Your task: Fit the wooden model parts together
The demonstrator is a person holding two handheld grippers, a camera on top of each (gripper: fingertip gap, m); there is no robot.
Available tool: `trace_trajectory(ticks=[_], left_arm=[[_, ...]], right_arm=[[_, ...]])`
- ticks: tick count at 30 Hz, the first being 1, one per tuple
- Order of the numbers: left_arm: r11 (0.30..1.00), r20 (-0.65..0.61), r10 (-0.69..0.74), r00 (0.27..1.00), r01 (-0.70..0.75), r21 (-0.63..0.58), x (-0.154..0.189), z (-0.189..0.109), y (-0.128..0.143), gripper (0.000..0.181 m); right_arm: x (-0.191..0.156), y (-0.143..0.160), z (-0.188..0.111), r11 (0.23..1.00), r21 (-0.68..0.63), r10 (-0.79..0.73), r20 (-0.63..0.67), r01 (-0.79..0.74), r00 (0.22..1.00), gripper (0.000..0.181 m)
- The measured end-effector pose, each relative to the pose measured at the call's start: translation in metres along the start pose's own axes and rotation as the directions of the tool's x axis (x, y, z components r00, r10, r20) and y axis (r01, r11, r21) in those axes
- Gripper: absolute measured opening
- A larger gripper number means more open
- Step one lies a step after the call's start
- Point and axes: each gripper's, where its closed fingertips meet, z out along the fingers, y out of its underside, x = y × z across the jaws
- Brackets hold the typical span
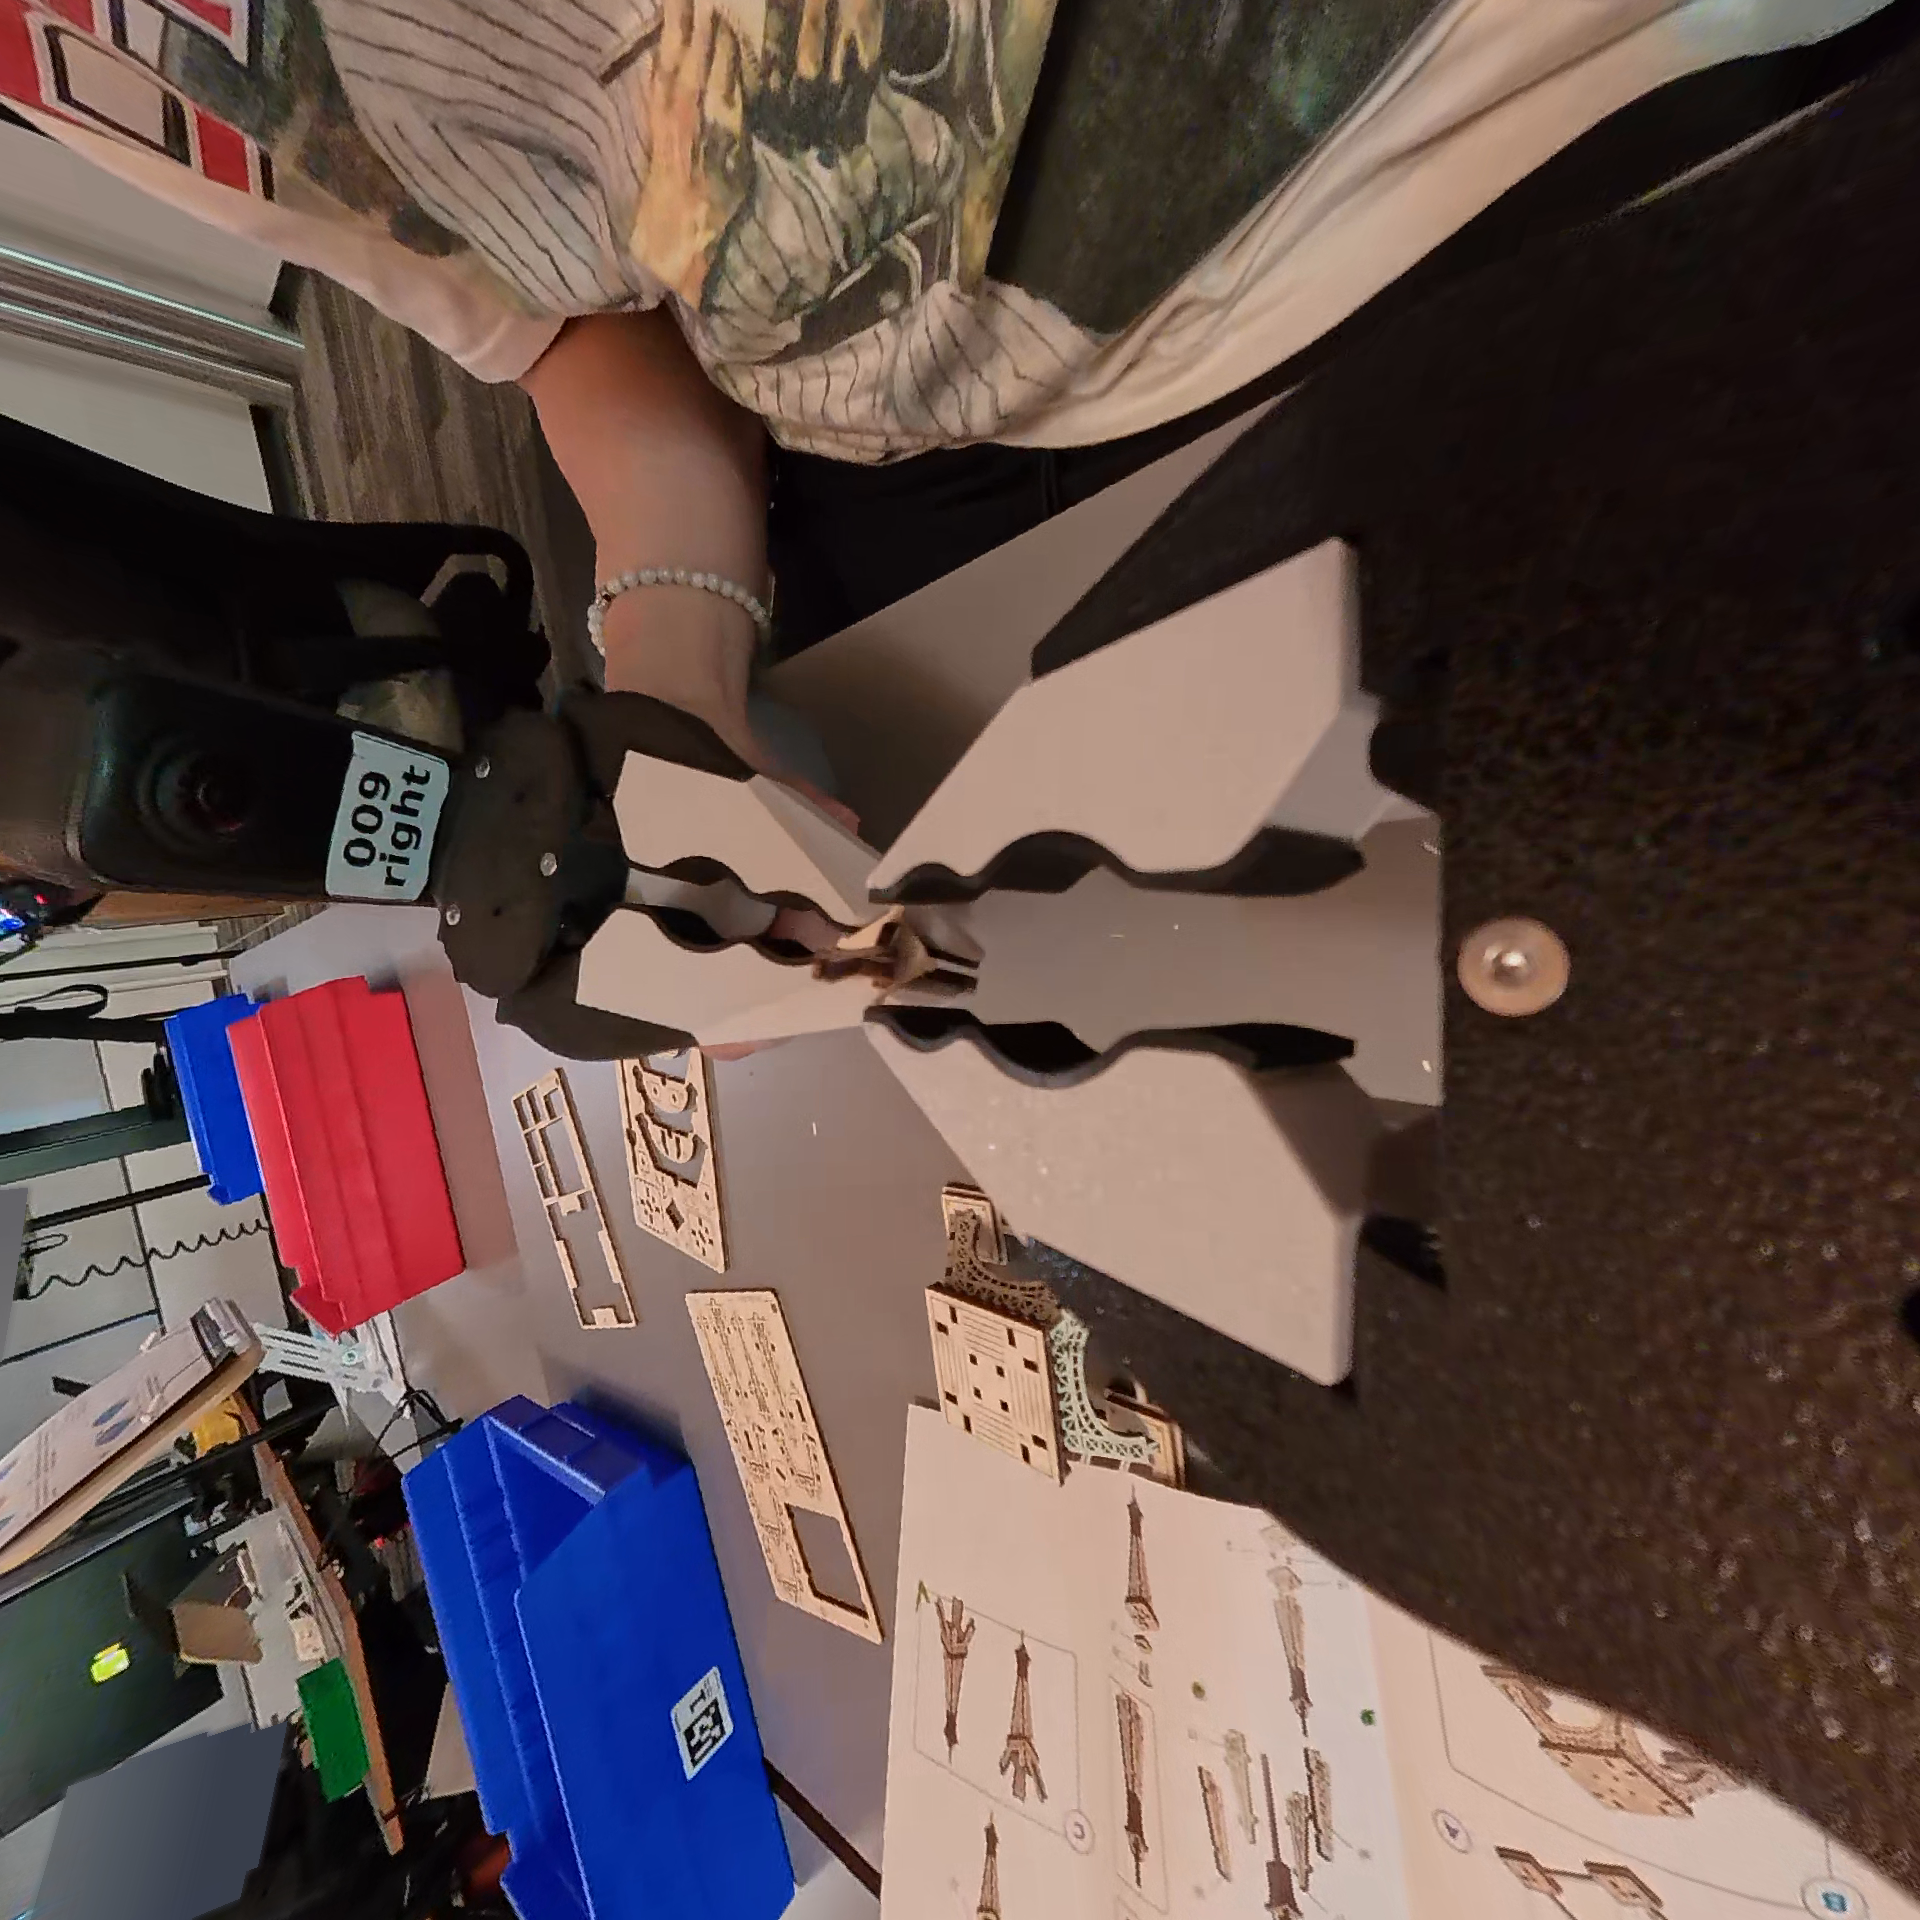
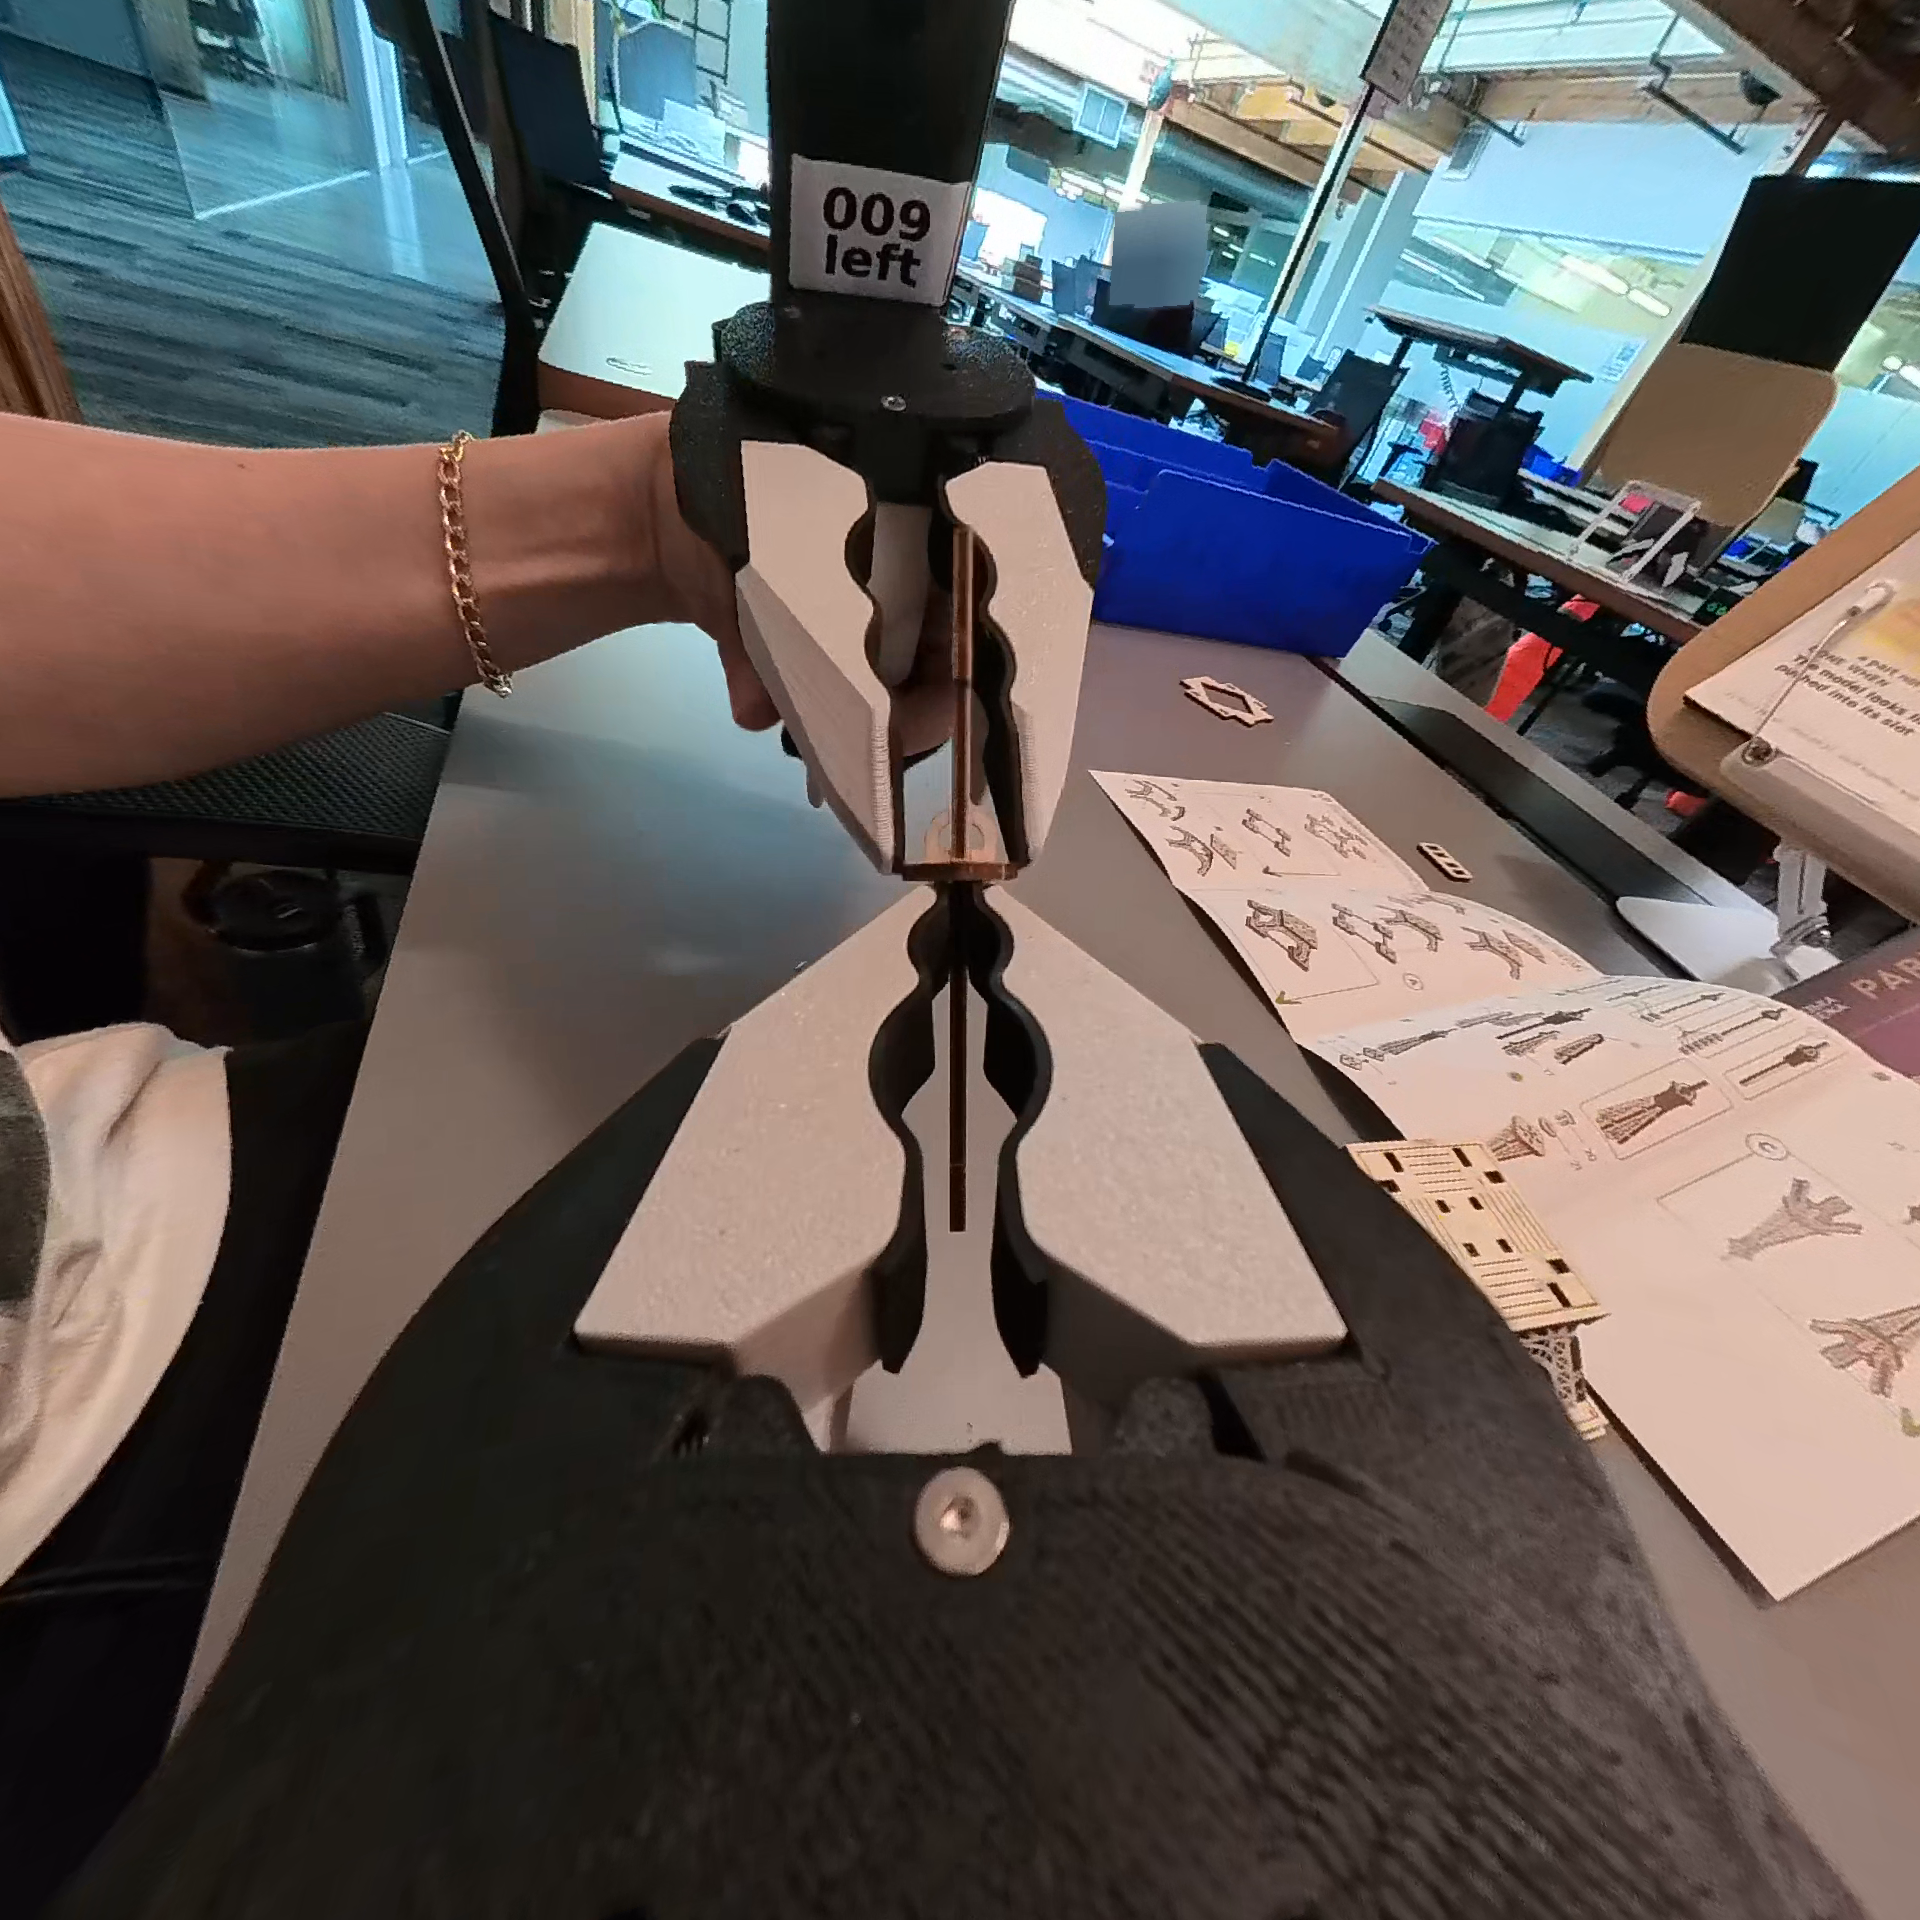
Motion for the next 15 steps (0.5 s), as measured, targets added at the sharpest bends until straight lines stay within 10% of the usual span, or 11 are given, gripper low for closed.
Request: trace_trajectory(ticks=[15], left_arm=[[0.999, -0.063, -0.007, 0.998, 0.005, -0.032, 0.009, -0.004, 0.004, 0.008]], right_arm=[[-0.011, 0.003, 0.004, 0.998, -0.048, -0.027, 0.046, 0.029, 0.999, 0.000]])
